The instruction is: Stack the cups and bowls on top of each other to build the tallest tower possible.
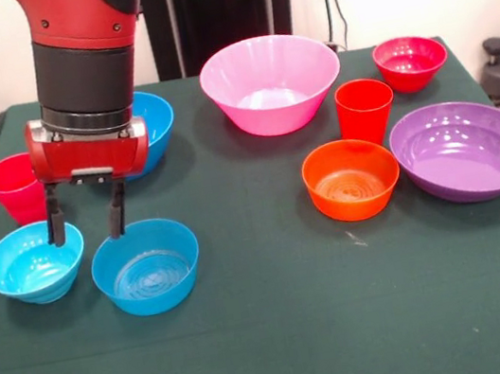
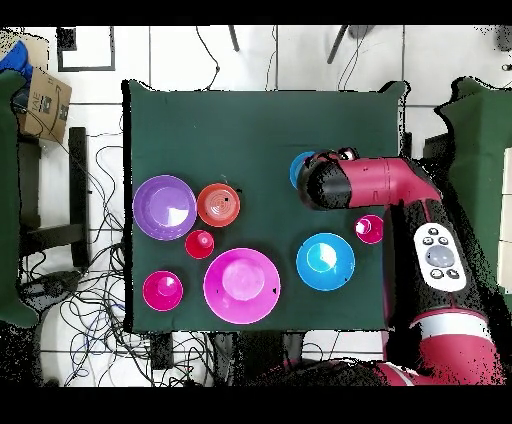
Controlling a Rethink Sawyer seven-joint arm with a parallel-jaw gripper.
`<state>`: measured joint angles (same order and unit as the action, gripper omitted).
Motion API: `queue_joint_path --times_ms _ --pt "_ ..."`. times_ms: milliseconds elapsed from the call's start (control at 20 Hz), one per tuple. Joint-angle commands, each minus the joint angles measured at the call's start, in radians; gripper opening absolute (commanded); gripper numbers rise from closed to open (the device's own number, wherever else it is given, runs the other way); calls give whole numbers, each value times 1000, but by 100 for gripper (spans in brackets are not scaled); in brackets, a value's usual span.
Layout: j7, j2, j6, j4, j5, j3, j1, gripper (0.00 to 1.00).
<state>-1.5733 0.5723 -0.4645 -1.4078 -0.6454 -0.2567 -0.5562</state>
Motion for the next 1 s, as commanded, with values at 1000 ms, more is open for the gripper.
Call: queue_joint_path --times_ms 1000 --pt "-130 -193 -133 211 -84 78 94 100"
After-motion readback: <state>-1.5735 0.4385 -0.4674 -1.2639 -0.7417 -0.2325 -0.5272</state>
